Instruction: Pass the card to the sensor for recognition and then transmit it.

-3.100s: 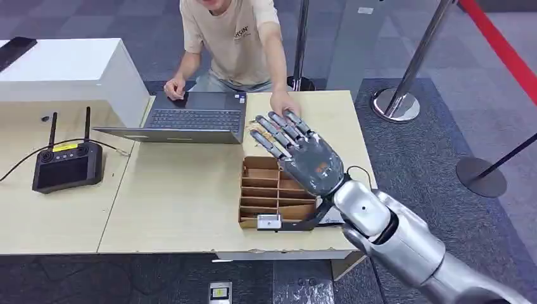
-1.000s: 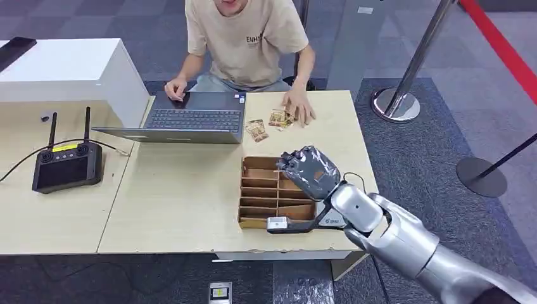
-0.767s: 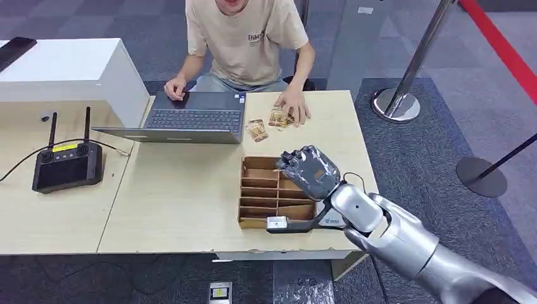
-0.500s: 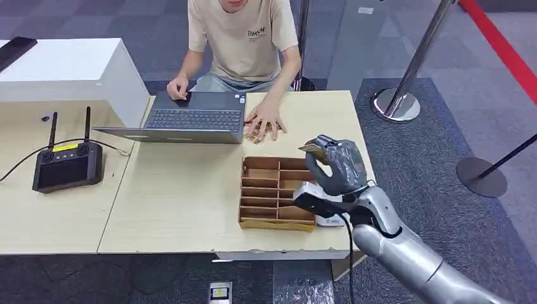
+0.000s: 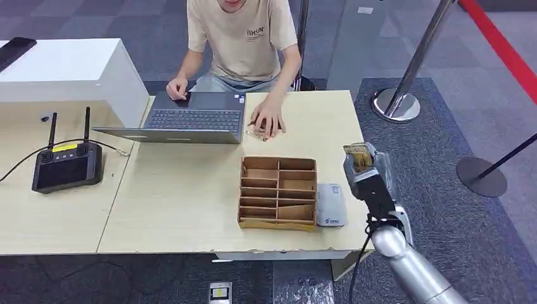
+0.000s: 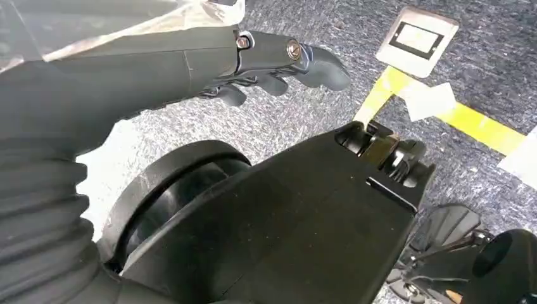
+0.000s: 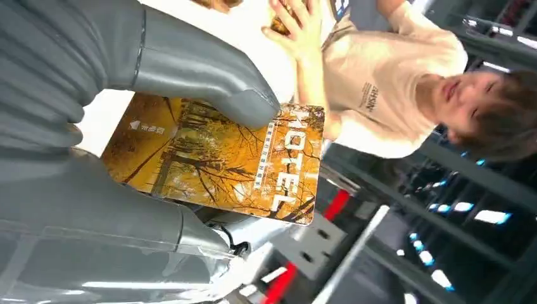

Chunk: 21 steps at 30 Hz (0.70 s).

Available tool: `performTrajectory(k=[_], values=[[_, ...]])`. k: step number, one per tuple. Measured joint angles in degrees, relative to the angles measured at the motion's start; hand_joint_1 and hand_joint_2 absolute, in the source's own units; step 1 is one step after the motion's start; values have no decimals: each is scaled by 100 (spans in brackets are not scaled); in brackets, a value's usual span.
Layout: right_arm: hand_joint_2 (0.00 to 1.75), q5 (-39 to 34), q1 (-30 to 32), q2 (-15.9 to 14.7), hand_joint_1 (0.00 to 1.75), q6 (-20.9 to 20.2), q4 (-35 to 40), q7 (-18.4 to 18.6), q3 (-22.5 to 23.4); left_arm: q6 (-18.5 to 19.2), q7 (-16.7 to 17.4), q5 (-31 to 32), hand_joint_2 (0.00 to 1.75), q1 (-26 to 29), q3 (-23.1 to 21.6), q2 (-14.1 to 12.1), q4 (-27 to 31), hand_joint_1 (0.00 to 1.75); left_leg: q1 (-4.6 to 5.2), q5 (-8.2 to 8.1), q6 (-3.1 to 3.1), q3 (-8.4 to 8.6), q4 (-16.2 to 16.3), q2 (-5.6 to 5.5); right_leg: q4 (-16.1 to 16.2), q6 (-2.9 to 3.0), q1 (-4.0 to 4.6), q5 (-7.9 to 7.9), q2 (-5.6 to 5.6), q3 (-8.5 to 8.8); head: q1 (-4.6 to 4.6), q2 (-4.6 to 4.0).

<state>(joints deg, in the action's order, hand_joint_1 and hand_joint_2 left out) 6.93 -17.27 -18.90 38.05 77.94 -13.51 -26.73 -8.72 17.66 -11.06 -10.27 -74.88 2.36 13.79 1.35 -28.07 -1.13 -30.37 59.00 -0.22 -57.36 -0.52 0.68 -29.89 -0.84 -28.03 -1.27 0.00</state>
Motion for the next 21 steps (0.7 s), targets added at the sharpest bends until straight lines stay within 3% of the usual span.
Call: performTrajectory(k=[8, 21], values=[[175, -345, 194, 253, 175, -113, -469, -157, 293, -63, 0, -24, 175, 22, 28, 2, 0, 0, 0, 0, 0, 0, -1, 1, 0, 0, 0, 0, 0, 0, 0, 0], [175, -334, 240, 710, 175, -146, -1952, -288, 262, -116, 0, -33, 175, 52, 107, 2, 0, 0, 0, 0, 0, -1, 0, 2, 0, 0, 0, 0, 1, -2, 0, 0]])
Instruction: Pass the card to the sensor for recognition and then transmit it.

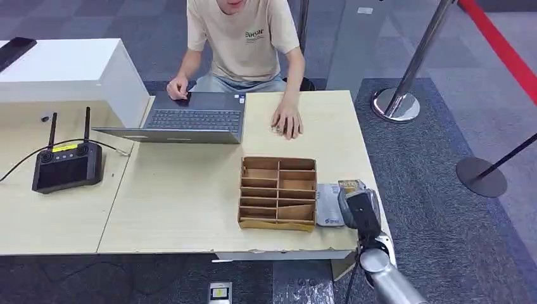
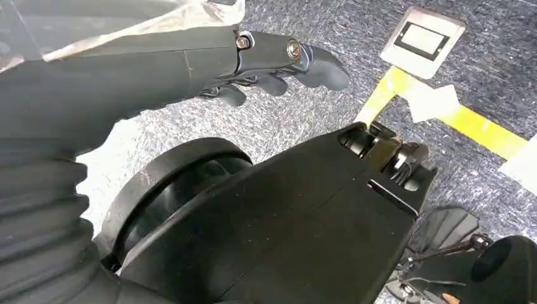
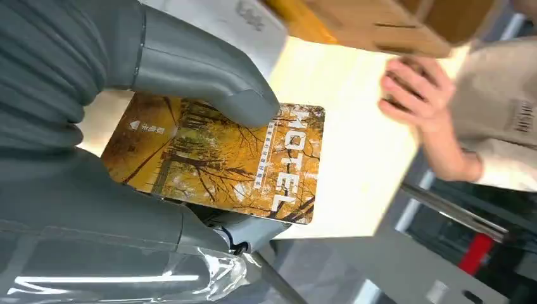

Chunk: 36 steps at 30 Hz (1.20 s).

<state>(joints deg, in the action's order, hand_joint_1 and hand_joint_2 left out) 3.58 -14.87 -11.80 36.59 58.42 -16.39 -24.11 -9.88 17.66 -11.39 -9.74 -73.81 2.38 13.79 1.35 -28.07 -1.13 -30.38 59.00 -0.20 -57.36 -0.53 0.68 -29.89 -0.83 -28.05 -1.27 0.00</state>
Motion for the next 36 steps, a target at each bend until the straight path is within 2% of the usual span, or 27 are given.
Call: performTrajectory(k=[2, 3, 23, 36], values=[[175, 7, -8, 39, 175, 0, -162, 18, -4, 0, 0, 18, 175, 2, 9, 0, 0, 0, 0, 0, 0, 0, 0, 0, 0, 0, 0, 0, 0, 0, 0, 0], [175, 7, -12, 61, 175, 0, -235, 48, -9, 0, 0, 39, 0, 2, 11, 2, 0, 0, 0, 0, 0, 0, 0, 1, 0, 0, 0, 0, 0, 0, 0, 0], [175, -538, -606, 586, 175, -413, -1611, -192, -4, 11, 13, 120, 0, 129, 13, 28, 0, 0, -5, 0, 0, 33, 0, 23, 2, 2, 3, 2, 26, 22, 2, 0], [175, -579, -829, 747, 175, -352, -2091, -293, -26, 28, -22, 153, 0, 133, 13, 28, 0, 0, -8, 0, 0, 77, -1, 25, 4, 2, 6, 2, 30, 63, 0, 0]])
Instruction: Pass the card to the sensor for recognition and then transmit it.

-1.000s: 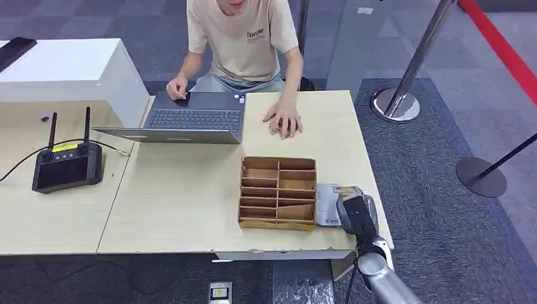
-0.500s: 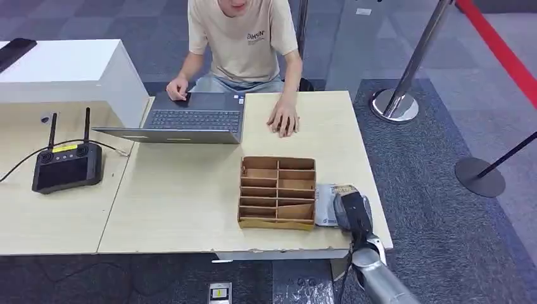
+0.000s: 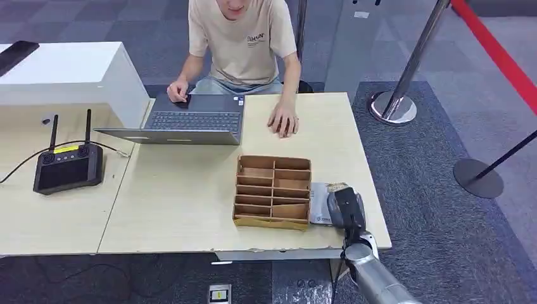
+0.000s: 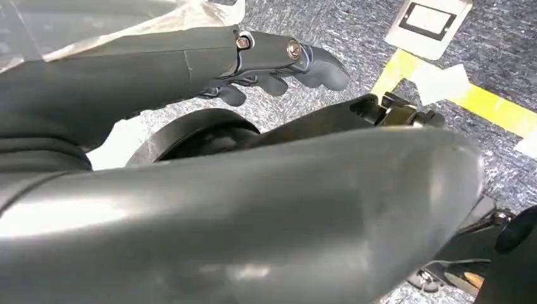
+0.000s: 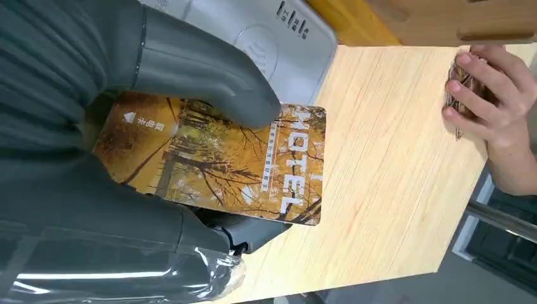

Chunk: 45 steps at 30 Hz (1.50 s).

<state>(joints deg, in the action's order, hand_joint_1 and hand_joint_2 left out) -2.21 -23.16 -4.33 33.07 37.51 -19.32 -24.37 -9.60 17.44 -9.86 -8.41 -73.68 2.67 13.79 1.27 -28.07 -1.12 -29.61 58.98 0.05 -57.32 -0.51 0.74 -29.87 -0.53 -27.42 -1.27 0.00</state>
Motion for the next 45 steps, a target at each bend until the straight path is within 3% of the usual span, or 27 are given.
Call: performTrajectory(k=[10, 14, 15, 20, 22, 26, 34, 42, 45], values=[[175, 144, -69, -31, 175, 149, -33, 131, -116, 57, 0, 24, 0, 4, 0, 0, 0, 0, 0, 0, 0, 5, 1, 0, 0, 0, -1, 2, 0, 6, 0, 0], [175, 316, -83, -103, 175, 400, 94, 235, -153, 74, 0, 46, 0, 6, 0, 0, 0, 0, 1, 0, 0, 2, 1, 0, 0, -1, -2, 2, 0, 6, 0, 0], [175, 478, -83, -151, 175, 467, 185, 369, -170, 85, 0, 57, 0, 7, 0, 0, -2, 0, 2, 0, 0, -1, 1, 0, 0, -1, -2, 3, -1, 4, 0, 0], [175, 2405, -50, -574, 175, 638, 1243, 1752, -275, 162, 39, 170, 0, 15, 0, 0, -9, 0, 7, 1, -1, -15, 3, -1, 0, -5, -7, 6, -2, -9, -2, 0], [175, 2893, -55, -754, 175, 514, 1774, 2194, -286, 181, 61, 208, 0, 13, 0, -4, -11, 0, 7, 0, 0, -20, 3, -1, 0, -5, -7, 5, -2, -15, 0, 0], [175, 3334, -57, -1010, 175, 446, 2571, 2337, -308, 199, 96, 260, 0, 11, 0, -4, -13, 0, 8, 0, -1, -33, 4, -3, -1, -6, -8, 5, -1, -27, 0, 0], [175, 5020, -764, -1453, 175, -870, 4465, 3351, -478, 225, 173, 361, 0, -3, 0, -7, -15, 0, 6, 1, 0, -53, 3, -2, -4, -5, -6, 5, -1, -50, 0, 0], [175, 5152, -1022, -1633, 175, -933, 5353, 3442, -671, 240, 179, 367, 0, -11, 0, -7, -15, 0, 6, -1, 1, -65, 3, -5, -4, -7, -5, 3, -6, -54, 0, 0], [175, 5563, -1278, -1657, 175, -1137, 5499, 3410, -818, 284, 192, 409, 0, -17, 0, -7, -15, 0, 9, 0, 0, -76, 2, -6, -5, -6, -7, 4, -4, -65, 2, 0]])
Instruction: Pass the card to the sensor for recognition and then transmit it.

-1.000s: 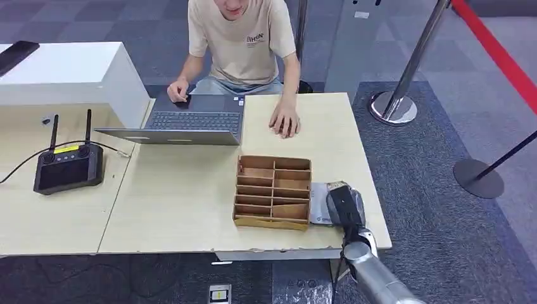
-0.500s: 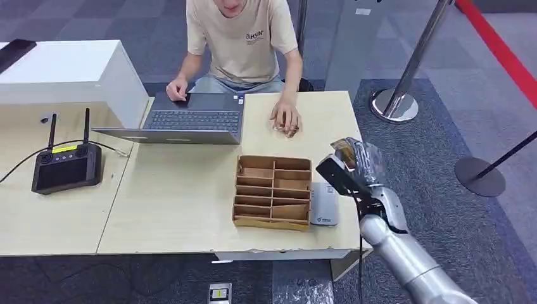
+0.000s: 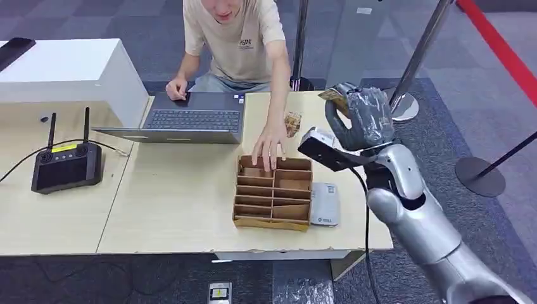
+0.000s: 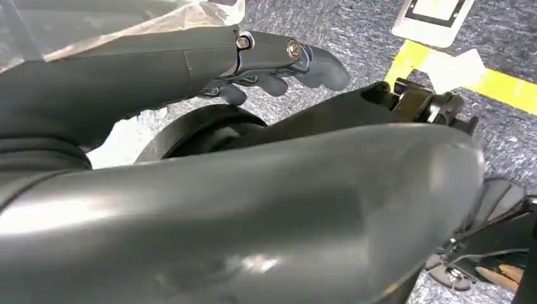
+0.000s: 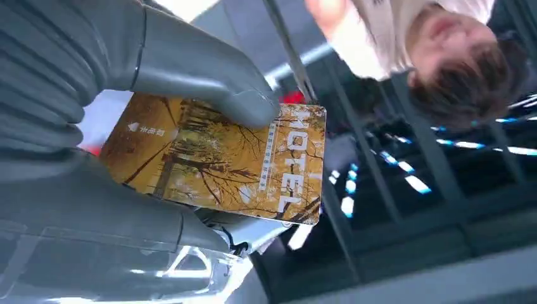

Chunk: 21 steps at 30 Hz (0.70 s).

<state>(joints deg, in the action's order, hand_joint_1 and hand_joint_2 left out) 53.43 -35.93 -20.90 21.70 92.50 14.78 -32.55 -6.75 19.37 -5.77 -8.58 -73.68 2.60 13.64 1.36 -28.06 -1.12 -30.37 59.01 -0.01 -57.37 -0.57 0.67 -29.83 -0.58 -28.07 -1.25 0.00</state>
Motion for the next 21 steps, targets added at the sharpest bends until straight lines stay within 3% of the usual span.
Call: performTrajectory(k=[4, 10, 16, 21], values=[[175, 1251, -695, 113, 175, -544, 4, 229, -423, 13, 4, 59, 0, -44, -2, 9, 0, 0, -3, 2, 1, -1, 0, -2, -1, 0, 2, 0, -3, 0, -5, 0], [175, 2016, -1553, 529, 175, -998, -666, 94, -1234, 48, -20, 140, 0, -118, -2, 57, 0, 0, -8, 2, 2, -8, -1, -7, -4, 0, 7, -1, -7, -2, -2, 0], [175, 2165, -2228, 940, 175, -1552, -1784, -234, -2066, 146, -15, 155, 0, -147, -2, 81, 0, 0, -9, 3, 2, -19, -1, -15, -5, 0, 7, -1, -17, -13, 0, 0], [175, 2237, -2486, 1156, 175, -1617, -2518, -354, -2524, 172, -42, 157, 0, -161, -2, 98, 0, 0, -9, 2, 2, -21, -1, -15, -4, 0, 7, -1, -17, -16, -6, 0]])
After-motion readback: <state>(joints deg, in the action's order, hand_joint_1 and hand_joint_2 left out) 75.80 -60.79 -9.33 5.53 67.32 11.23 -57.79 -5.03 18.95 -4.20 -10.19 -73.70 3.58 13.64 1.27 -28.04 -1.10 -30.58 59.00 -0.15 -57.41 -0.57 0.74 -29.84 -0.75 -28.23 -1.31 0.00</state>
